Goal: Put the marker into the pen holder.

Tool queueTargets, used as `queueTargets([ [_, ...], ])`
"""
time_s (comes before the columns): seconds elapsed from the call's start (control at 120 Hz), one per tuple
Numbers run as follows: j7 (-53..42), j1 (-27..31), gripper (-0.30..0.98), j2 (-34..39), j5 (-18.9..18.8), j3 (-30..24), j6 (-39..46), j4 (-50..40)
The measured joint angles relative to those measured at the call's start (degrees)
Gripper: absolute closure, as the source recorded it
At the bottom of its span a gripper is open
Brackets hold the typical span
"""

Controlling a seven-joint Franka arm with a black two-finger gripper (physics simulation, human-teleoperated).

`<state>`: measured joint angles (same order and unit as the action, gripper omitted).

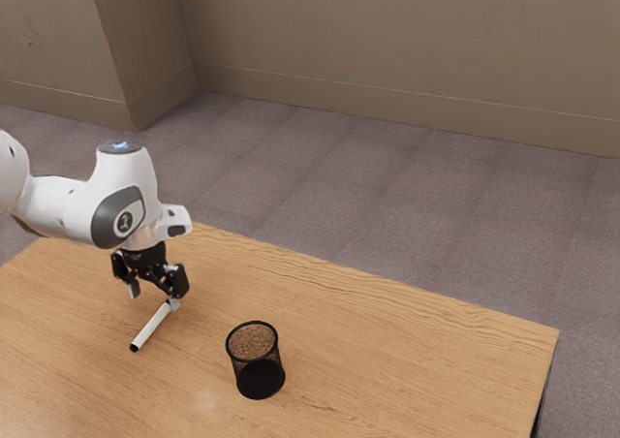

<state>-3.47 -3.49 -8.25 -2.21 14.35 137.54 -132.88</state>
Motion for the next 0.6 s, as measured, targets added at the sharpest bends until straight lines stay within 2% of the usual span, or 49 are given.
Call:
queueTargets([
  [0.325, -3.94, 0.05, 0.01, -2.15, 1.25, -0.02, 5.81, -1.54],
  [0.6, -5.64, 0.11, 0.18, -3.03, 1.81, 0.06, 5.96, -1.42],
])
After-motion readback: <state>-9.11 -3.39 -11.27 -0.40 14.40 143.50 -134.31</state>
